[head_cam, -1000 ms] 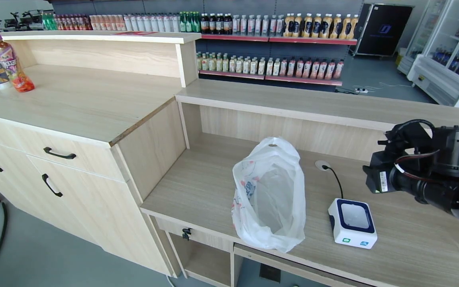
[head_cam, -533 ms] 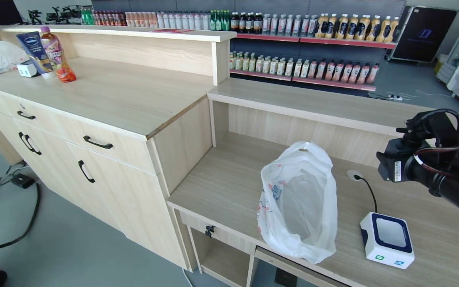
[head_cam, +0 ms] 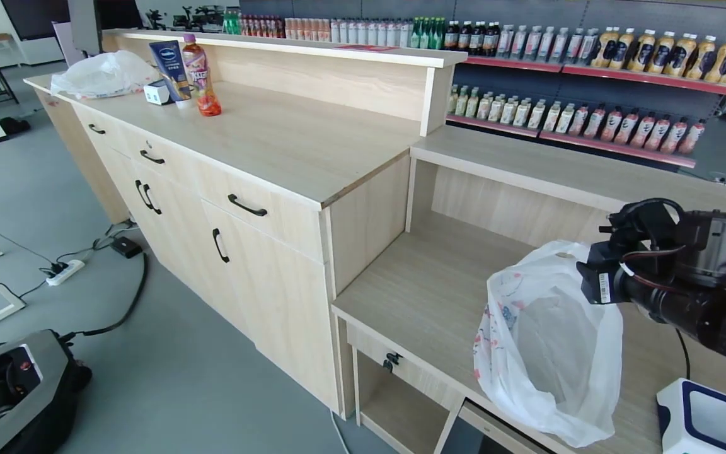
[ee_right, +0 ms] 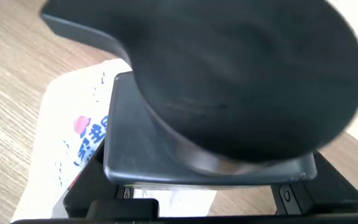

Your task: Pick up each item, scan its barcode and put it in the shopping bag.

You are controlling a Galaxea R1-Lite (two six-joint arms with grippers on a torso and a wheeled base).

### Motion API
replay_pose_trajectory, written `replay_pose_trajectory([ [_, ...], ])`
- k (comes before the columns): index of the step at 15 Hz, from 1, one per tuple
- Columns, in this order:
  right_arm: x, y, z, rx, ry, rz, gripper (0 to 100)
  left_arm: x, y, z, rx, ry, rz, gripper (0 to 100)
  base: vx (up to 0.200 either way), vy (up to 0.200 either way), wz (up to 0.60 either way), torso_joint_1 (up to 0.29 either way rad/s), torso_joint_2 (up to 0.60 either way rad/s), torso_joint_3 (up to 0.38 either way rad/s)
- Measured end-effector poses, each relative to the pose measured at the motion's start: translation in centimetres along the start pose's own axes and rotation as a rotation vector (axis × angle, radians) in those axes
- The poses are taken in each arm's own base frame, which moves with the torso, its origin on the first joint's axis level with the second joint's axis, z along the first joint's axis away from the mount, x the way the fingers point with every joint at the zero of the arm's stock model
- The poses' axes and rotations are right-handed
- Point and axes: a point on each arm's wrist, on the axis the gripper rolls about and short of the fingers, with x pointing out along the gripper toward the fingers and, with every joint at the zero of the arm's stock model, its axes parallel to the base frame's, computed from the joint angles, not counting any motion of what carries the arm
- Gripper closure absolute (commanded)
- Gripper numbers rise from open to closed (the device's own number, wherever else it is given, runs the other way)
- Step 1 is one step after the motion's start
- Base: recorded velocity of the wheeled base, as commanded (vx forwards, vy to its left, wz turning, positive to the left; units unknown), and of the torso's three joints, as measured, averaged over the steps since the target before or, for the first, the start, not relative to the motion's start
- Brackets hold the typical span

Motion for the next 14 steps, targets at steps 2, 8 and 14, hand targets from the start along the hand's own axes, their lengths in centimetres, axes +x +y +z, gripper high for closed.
replay_pose_trajectory([
  [2,1.6,0.0,-1.2,0.005,0.021,-0.01,100,0.0,0.0,0.0,0.0,0.0,-0.001,0,0.0,0.0,0.0,0.0,0.0,0.0],
  [8,5.1,1.0,-4.3,0.026,0.05,0.036,100,0.0,0.0,0.0,0.0,0.0,-0.001,0,0.0,0.0,0.0,0.0,0.0,0.0],
  [14,7.1,2.1,-6.7,0.027,0.076,0.096,100,0.0,0.0,0.0,0.0,0.0,-0.001,0,0.0,0.0,0.0,0.0,0.0,0.0],
])
